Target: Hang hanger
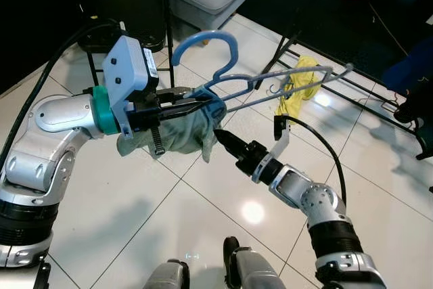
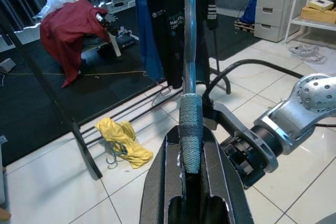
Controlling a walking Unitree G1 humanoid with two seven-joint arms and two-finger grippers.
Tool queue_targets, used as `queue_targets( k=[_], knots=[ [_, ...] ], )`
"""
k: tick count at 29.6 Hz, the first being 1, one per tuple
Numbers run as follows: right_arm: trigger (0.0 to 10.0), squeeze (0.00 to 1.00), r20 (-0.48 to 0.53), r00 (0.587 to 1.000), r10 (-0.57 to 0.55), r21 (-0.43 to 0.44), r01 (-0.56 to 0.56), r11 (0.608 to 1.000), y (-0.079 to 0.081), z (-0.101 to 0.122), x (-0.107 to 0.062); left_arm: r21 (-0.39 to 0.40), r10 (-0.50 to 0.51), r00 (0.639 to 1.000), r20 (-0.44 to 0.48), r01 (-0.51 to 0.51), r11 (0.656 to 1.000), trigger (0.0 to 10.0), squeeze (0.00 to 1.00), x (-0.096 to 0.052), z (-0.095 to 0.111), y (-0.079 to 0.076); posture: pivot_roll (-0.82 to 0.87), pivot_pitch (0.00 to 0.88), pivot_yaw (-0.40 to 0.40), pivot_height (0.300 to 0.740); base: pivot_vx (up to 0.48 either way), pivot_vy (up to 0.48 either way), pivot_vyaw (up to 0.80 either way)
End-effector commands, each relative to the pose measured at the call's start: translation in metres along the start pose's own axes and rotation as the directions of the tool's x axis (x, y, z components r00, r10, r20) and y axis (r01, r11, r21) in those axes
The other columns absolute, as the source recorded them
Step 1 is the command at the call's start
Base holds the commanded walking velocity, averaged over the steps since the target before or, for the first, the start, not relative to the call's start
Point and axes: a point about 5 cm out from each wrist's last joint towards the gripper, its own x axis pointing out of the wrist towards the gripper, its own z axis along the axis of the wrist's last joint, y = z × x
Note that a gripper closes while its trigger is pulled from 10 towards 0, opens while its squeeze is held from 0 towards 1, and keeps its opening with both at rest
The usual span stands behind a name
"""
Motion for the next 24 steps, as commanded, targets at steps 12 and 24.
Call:
queue_targets(
  k=[12, 24],
  knots=[
    [10.0, 0.0, 0.268, 0.961, 0.065, 0.158, -0.11, 0.981, 0.003, 0.041, -0.025, 0.044, -0.031, 1.0, -0.005, 0.031, 0.999, 10.0, 0.0, 0.001, 0.005, 0.0, 0.03, 0.13, 0.03, 0.74, 0.0, 0.0, 0.0],
    [10.0, 0.0, -0.009, 0.992, -0.127, -0.4, 0.113, 0.91, -0.013, 0.03, -0.021, 0.06, -0.058, 0.998, 0.023, 0.056, 0.997, 10.0, 0.0, 0.003, 0.015, -0.001, 0.04, 0.14, 0.038, 0.74, 0.0, 0.0, 0.0]
  ],
)
